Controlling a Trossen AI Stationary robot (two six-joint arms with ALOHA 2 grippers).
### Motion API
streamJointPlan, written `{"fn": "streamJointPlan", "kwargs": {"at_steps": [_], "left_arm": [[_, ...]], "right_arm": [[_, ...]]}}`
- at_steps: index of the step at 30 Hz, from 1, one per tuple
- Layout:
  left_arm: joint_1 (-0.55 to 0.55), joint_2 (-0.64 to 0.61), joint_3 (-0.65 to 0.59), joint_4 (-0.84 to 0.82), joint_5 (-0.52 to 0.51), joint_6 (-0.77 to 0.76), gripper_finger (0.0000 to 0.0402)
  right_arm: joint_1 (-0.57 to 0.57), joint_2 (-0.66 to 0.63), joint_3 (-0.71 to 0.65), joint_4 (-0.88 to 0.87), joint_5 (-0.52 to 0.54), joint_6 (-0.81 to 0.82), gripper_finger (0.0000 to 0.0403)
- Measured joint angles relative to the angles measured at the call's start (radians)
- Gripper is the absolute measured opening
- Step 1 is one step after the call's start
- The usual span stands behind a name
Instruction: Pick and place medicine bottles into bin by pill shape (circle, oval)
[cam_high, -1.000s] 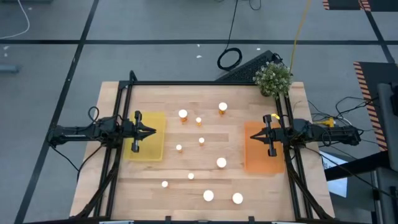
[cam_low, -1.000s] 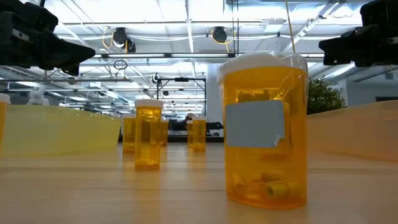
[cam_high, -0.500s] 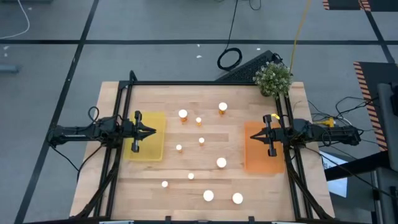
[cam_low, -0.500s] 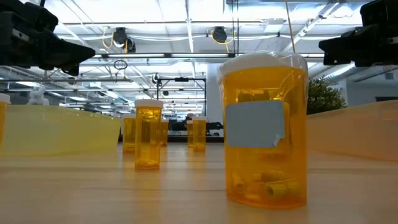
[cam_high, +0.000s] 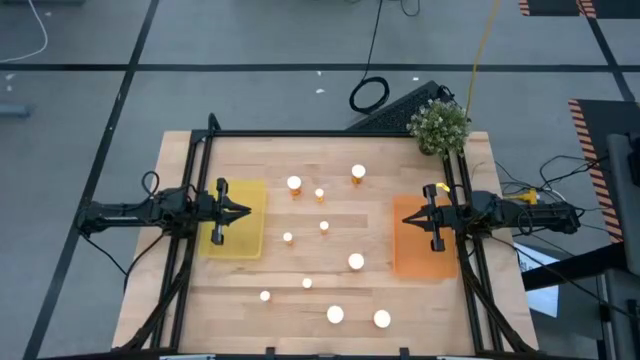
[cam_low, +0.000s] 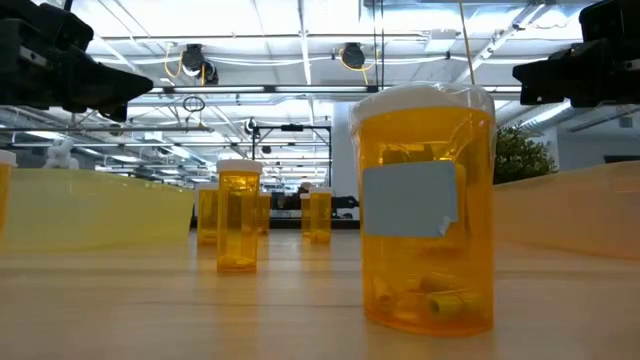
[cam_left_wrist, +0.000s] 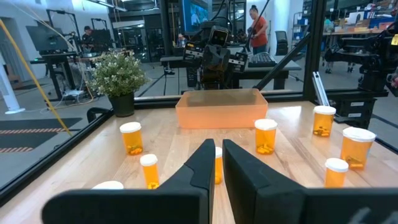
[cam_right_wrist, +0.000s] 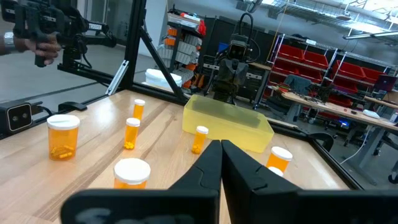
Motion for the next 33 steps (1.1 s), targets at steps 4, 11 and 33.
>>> {"fn": "streamJointPlan", "kwargs": {"at_steps": [4,11,33], "left_arm": [[0.0,0.0,0.0,0.0,0.0,-0.048,0.0035],[0.0,0.0,0.0,0.021,0.0,-0.119,0.0035],[0.0,0.286,0.474,-0.251,-0.001,-0.074,0.0035]], "right_arm": [[0.0,0.0,0.0,0.0,0.0,0.0,0.0],[0.0,0.0,0.0,0.0,0.0,0.0,0.0],[0.0,0.0,0.0,0.0,0.0,0.0,0.0]]}}
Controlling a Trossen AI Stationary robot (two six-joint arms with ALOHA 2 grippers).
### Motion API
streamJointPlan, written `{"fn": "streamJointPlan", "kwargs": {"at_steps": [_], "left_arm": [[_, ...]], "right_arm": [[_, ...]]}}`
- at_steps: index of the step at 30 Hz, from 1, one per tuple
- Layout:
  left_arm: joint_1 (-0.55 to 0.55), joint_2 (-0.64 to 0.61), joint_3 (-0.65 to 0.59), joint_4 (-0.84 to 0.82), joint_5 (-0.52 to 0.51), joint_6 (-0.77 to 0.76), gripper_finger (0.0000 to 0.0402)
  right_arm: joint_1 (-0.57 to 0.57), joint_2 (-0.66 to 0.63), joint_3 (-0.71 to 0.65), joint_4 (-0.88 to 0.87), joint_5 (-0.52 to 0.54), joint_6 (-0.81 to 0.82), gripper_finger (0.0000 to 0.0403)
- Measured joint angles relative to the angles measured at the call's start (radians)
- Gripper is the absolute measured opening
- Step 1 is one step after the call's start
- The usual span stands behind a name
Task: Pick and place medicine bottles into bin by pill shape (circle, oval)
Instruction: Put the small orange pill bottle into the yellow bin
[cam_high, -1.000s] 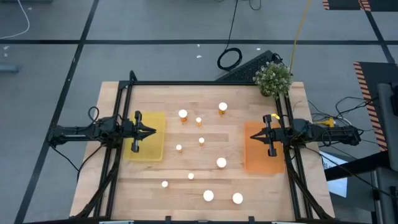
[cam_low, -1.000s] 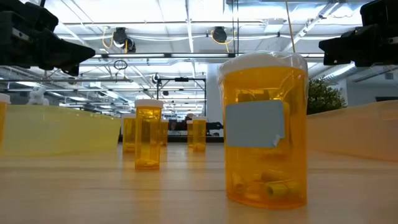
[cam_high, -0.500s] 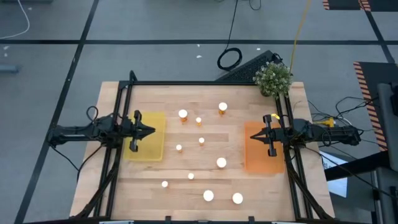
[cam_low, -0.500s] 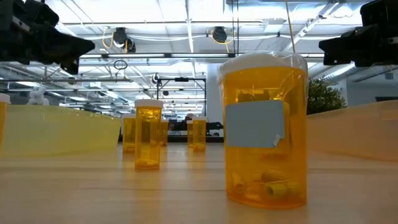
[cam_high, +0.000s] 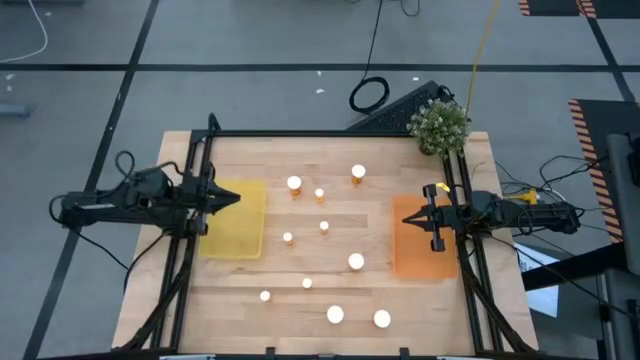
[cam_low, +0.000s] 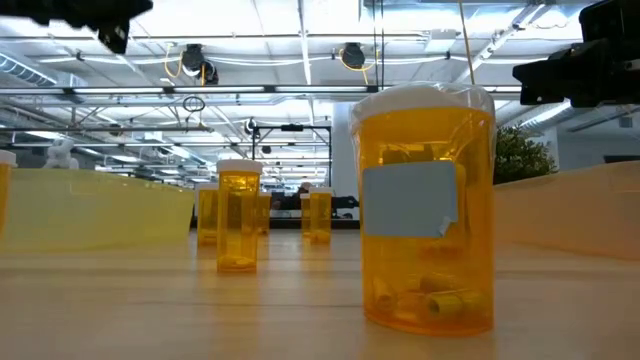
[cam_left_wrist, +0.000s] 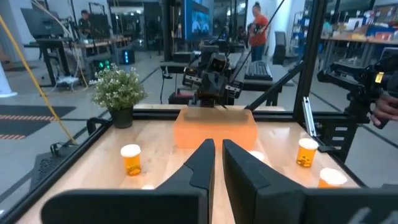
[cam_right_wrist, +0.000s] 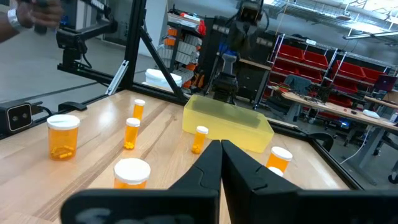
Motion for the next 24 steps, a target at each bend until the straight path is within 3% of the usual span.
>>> {"fn": "streamJointPlan", "kwargs": {"at_steps": [18,24], "left_arm": [[0.0,0.491,0.728,-0.525,0.0,0.033,0.0035],[0.0,0.581,0.863,-0.64,0.0,0.041,0.0035]], "right_arm": [[0.0,0.0,0.0,0.0,0.0,0.087,0.0],[0.0,0.0,0.0,0.0,0.004,0.176,0.0]]}}
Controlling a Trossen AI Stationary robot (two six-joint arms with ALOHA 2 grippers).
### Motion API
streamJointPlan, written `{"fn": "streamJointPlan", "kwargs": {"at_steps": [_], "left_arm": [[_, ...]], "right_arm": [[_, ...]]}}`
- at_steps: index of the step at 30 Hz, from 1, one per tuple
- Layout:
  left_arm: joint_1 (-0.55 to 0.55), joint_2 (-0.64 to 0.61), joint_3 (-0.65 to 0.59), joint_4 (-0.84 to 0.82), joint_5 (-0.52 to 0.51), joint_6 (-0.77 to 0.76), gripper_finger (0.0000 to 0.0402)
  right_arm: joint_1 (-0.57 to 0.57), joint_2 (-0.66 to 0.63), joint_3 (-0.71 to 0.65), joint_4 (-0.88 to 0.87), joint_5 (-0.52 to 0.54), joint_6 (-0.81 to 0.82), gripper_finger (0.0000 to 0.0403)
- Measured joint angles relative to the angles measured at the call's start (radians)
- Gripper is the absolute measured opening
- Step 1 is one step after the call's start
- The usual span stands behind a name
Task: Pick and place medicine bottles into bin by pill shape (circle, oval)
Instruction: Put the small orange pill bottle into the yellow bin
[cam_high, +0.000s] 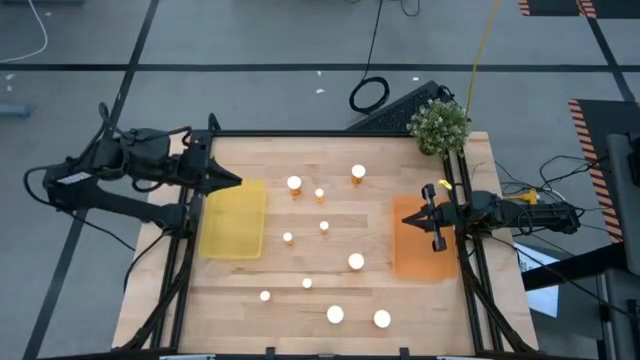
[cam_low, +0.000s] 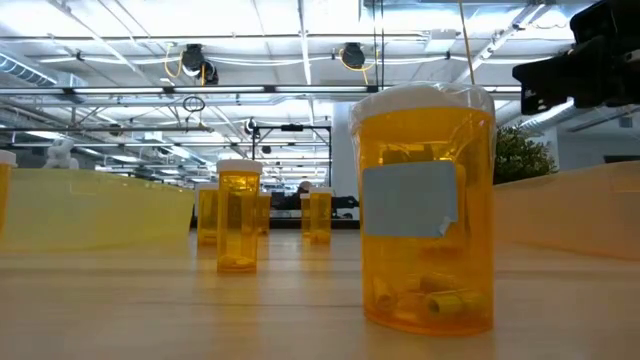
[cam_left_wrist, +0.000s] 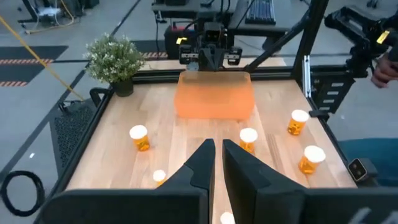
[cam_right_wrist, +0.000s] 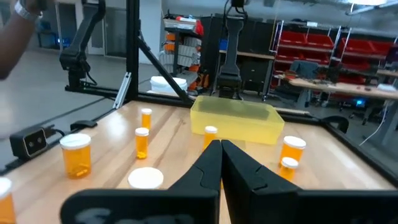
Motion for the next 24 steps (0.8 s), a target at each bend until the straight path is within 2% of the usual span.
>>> {"fn": "streamJointPlan", "kwargs": {"at_steps": [8,12,16,24], "left_arm": [[0.0,0.054,0.01,-0.051,0.0,0.003,0.0035],[0.0,0.072,0.01,-0.053,0.0,0.008,0.0035],[0.0,0.081,0.01,-0.053,0.0,0.011,0.0035],[0.0,0.083,0.01,-0.052,-0.008,0.015,0.0035]], "right_arm": [[0.0,0.001,0.014,0.031,0.155,0.212,0.0],[-0.001,0.029,0.074,0.015,0.157,0.228,0.0],[-0.001,0.083,0.198,0.005,0.153,0.21,0.0],[0.0,0.296,0.494,-0.204,0.154,0.217,0.0]]}}
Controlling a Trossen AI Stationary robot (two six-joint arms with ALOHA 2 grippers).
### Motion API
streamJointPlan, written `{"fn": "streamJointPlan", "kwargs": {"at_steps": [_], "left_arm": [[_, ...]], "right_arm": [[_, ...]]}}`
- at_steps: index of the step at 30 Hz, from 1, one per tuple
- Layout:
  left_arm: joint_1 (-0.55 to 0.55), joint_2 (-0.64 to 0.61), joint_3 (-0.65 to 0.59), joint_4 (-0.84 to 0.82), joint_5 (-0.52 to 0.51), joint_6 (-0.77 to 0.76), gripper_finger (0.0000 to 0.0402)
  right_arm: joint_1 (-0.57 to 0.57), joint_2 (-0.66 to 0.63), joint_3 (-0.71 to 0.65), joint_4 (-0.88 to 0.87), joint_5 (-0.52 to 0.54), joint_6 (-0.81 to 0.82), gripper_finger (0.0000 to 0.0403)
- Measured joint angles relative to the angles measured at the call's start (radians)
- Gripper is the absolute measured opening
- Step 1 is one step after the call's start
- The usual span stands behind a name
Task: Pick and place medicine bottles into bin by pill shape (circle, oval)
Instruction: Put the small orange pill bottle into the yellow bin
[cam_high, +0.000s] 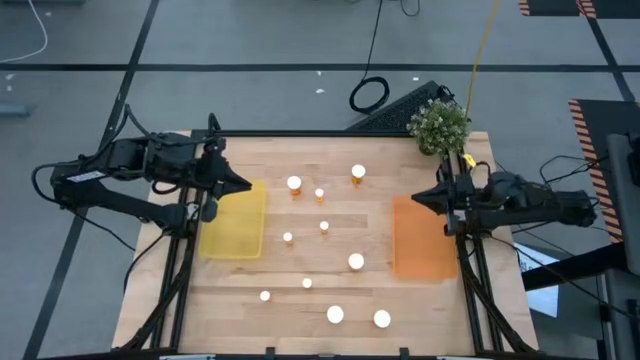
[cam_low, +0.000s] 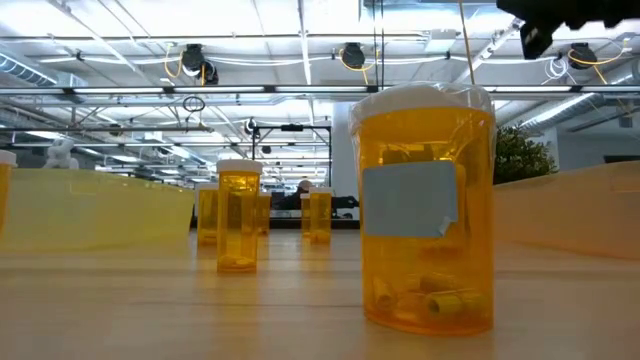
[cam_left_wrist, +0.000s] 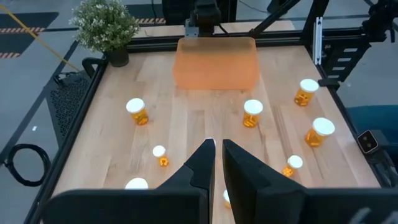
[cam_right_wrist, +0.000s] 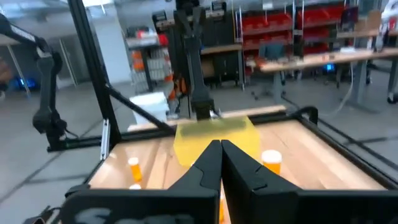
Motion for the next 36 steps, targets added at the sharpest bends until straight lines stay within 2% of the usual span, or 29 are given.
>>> {"fn": "streamJointPlan", "kwargs": {"at_steps": [6,13,19,23,36], "left_arm": [[0.0,0.008,0.0,0.0,-0.009,-0.003,0.0035],[-0.002,0.031,-0.015,0.01,-0.017,-0.01,0.0035],[-0.03,0.045,-0.078,0.023,-0.019,-0.028,0.0035],[-0.055,0.048,-0.137,0.108,-0.019,-0.041,0.0035],[-0.134,0.052,-0.383,0.347,-0.016,-0.089,0.004]], "right_arm": [[0.0,0.191,0.221,-0.184,-0.001,0.004,0.0],[0.0,0.381,0.398,-0.319,-0.001,0.03,0.0],[0.0,0.509,0.544,-0.478,-0.002,0.088,0.0],[0.0,0.579,0.638,-0.587,-0.002,0.105,0.0],[0.0,0.655,0.648,-0.649,-0.002,0.109,0.0]]}}
